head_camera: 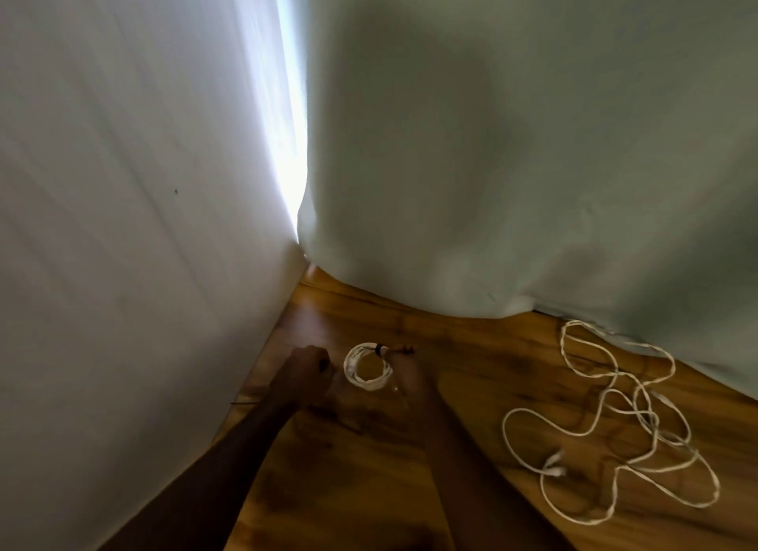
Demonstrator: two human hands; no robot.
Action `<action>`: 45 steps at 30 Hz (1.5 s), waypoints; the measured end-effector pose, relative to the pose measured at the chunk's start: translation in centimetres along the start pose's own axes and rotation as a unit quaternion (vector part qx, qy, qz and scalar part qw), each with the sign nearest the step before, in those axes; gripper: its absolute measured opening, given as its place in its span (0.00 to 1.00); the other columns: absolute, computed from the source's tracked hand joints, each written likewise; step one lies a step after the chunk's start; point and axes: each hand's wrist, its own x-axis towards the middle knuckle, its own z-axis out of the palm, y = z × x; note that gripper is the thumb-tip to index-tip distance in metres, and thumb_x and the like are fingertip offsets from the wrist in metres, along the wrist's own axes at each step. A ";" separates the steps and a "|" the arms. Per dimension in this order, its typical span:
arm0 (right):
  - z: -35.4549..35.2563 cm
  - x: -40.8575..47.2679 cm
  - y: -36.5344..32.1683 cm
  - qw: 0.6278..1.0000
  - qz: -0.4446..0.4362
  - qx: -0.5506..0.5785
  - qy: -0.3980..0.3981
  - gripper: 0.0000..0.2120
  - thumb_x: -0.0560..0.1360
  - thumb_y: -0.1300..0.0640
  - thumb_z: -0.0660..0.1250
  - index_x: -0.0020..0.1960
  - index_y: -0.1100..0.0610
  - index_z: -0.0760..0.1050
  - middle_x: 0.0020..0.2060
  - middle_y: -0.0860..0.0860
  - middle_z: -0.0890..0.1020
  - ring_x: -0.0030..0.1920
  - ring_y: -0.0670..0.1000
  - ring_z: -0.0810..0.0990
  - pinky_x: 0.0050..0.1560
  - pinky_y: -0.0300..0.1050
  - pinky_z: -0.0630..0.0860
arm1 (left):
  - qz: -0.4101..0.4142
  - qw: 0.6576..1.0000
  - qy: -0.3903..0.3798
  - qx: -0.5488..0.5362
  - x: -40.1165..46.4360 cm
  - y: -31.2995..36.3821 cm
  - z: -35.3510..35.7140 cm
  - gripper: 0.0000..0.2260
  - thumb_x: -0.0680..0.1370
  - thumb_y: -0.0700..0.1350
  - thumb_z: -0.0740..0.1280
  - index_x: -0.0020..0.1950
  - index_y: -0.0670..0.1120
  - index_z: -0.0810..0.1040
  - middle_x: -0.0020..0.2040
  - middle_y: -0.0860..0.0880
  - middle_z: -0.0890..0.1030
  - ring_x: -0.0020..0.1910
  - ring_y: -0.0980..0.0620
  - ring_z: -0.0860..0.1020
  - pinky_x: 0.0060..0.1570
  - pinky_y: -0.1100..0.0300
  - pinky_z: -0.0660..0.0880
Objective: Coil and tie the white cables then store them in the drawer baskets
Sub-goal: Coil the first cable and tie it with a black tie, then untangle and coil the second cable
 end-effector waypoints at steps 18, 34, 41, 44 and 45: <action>6.3 1.8 3.6 0.988 0.010 -0.141 0.056 0.06 0.69 0.58 0.78 0.43 0.58 0.83 0.43 0.52 0.86 0.48 0.55 0.85 0.49 0.49 0.81 | 0.031 0.999 -0.034 -0.011 2.2 -3.1 0.2 0.16 0.78 0.47 0.66 0.31 0.50 0.69 0.29 0.52 0.72 0.31 0.51 0.73 0.32 0.61 0.64; -8.6 -0.2 4.7 0.971 -0.132 -0.177 0.096 0.08 0.74 0.61 0.69 0.38 0.50 0.76 0.36 0.46 0.78 0.38 0.46 0.77 0.42 0.43 0.72 | 0.130 0.985 -0.084 -0.072 2.4 10.9 4.5 0.15 0.80 0.48 0.63 0.38 0.39 0.75 0.32 0.42 0.76 0.29 0.46 0.74 0.31 0.58 0.66; -20.1 -2.3 8.8 0.939 -0.179 -0.198 0.217 0.01 0.72 0.60 0.71 0.43 0.55 0.81 0.40 0.51 0.85 0.42 0.50 0.82 0.46 0.47 0.77 | 0.194 0.961 -0.123 -0.155 -0.6 20.1 10.2 0.18 0.79 0.45 0.63 0.30 0.43 0.66 0.28 0.45 0.66 0.26 0.49 0.66 0.30 0.57 0.64; -24.8 -3.0 10.9 0.917 -0.214 -0.226 0.250 0.03 0.71 0.61 0.72 0.41 0.54 0.81 0.35 0.49 0.84 0.37 0.48 0.82 0.39 0.45 0.78 | 0.206 0.959 -0.124 -0.148 -1.9 22.9 12.7 0.17 0.78 0.41 0.63 0.30 0.38 0.67 0.28 0.45 0.66 0.26 0.52 0.65 0.30 0.56 0.63; -26.3 -3.1 11.6 0.916 -0.214 -0.231 0.249 0.03 0.71 0.61 0.72 0.40 0.54 0.80 0.35 0.48 0.84 0.36 0.47 0.82 0.39 0.46 0.79 | 0.206 0.960 -0.127 -0.139 -2.1 23.6 13.5 0.17 0.77 0.41 0.64 0.29 0.40 0.66 0.28 0.46 0.66 0.26 0.53 0.65 0.31 0.56 0.63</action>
